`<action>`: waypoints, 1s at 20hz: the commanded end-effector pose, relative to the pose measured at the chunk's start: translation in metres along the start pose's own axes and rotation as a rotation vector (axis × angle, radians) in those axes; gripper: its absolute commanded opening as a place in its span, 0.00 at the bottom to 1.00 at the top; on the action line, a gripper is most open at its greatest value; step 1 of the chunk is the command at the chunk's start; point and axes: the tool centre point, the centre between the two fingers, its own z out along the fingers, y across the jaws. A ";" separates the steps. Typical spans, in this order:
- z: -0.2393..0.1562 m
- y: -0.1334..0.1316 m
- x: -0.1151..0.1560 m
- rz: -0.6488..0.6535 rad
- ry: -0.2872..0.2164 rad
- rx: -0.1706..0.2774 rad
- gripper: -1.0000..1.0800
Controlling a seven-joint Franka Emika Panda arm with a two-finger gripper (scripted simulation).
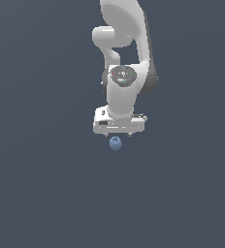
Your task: Pick up the object and move it to a goal position.
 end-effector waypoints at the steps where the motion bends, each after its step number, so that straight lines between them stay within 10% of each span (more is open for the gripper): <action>1: 0.000 0.000 0.000 0.000 0.000 0.000 0.96; 20: 0.000 0.006 -0.001 0.082 -0.013 0.023 0.96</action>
